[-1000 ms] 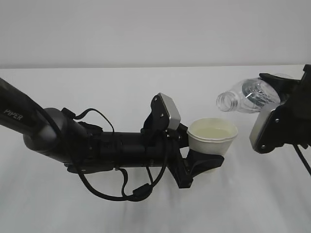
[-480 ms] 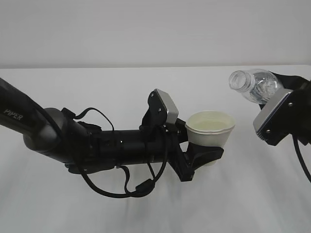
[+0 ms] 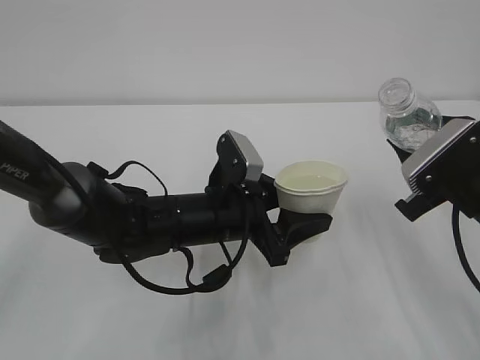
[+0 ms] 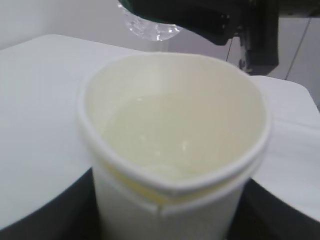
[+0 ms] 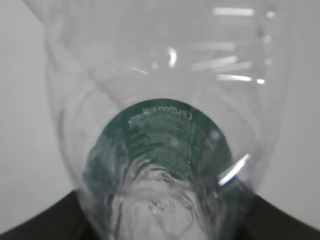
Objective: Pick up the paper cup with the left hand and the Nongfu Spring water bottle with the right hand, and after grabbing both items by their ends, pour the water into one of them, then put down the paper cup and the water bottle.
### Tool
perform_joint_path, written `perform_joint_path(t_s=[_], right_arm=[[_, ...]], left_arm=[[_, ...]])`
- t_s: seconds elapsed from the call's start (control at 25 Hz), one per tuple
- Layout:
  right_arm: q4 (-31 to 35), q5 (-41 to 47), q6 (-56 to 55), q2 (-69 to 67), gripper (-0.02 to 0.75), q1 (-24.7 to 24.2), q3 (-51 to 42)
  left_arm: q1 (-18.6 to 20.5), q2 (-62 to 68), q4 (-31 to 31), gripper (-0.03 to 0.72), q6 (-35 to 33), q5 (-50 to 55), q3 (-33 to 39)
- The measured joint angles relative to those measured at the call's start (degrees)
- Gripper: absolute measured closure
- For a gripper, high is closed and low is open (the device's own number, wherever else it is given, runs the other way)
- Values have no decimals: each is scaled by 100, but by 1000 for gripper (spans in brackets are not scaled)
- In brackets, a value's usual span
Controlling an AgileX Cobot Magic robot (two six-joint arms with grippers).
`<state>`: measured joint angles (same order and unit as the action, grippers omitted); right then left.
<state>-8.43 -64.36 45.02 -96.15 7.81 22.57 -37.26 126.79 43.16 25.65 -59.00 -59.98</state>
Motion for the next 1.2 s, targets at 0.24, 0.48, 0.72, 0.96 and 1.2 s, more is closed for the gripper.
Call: perform_joint_path(t_s=[0.24, 0.48, 0.72, 0.96, 1.2], right_arm=[[0, 0, -887, 0, 372, 0, 0], [-42, 0, -1657, 0, 372, 0, 0], [-42, 0, -2305, 0, 372, 0, 0], [-56, 0, -2902, 0, 372, 0, 0], [-56, 0, -3256, -9, 372, 0, 0]], left_arm=[[161, 0, -13, 238, 0, -3, 0], [332, 0, -13, 239, -177, -3, 0], [575, 0, -13, 251, -191, -70, 0], [714, 0, 24, 252, -191, -157, 0], [771, 0, 106, 251, -191, -157, 0]])
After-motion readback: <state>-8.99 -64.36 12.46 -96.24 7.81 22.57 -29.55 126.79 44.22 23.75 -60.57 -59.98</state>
